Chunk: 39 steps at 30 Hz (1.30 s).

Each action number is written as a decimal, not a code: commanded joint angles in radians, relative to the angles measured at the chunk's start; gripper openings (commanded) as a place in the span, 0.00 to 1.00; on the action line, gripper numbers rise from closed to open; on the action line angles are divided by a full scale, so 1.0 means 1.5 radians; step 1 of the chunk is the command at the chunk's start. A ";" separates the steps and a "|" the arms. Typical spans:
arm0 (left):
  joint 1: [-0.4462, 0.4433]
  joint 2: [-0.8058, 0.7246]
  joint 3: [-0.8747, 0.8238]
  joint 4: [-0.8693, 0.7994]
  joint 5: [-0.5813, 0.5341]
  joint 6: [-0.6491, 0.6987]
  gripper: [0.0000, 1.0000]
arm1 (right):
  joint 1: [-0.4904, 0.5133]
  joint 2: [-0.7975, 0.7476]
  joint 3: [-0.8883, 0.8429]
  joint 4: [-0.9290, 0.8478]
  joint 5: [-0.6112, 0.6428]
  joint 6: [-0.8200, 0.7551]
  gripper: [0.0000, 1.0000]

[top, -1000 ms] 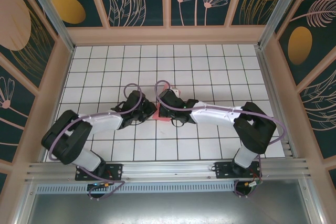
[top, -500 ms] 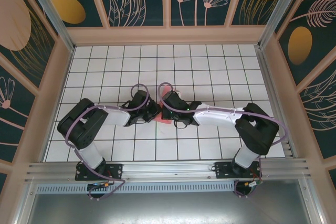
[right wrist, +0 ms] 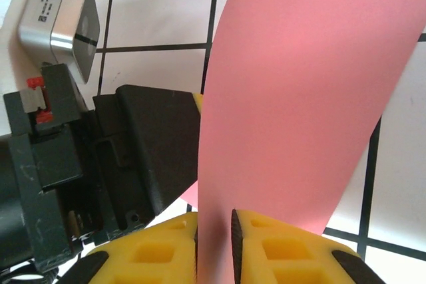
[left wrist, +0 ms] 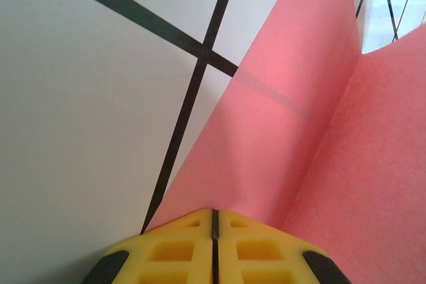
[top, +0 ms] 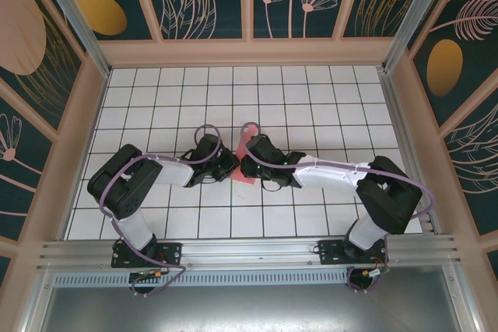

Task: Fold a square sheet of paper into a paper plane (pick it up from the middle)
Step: Fold the triangle a second time at the center of the table.

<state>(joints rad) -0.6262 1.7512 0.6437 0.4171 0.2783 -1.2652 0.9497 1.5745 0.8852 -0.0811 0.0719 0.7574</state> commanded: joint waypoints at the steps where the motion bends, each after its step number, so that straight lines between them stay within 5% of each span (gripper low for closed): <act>1: 0.002 0.025 -0.003 -0.025 -0.002 0.009 0.08 | -0.004 -0.024 -0.010 0.020 -0.010 -0.015 0.23; 22: 0.002 0.030 -0.002 -0.030 -0.001 0.017 0.07 | -0.006 -0.046 -0.014 0.011 -0.012 -0.027 0.24; 31: 0.002 0.028 -0.001 -0.034 -0.001 0.019 0.07 | -0.010 -0.045 -0.018 -0.004 0.002 -0.029 0.10; 39: 0.002 0.029 0.010 -0.066 -0.012 0.044 0.07 | -0.082 -0.042 -0.055 0.040 -0.135 -0.078 0.05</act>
<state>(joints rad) -0.6243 1.7561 0.6540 0.4072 0.2810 -1.2404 0.8604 1.5238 0.8246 -0.0551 -0.0257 0.6918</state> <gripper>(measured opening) 0.076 0.068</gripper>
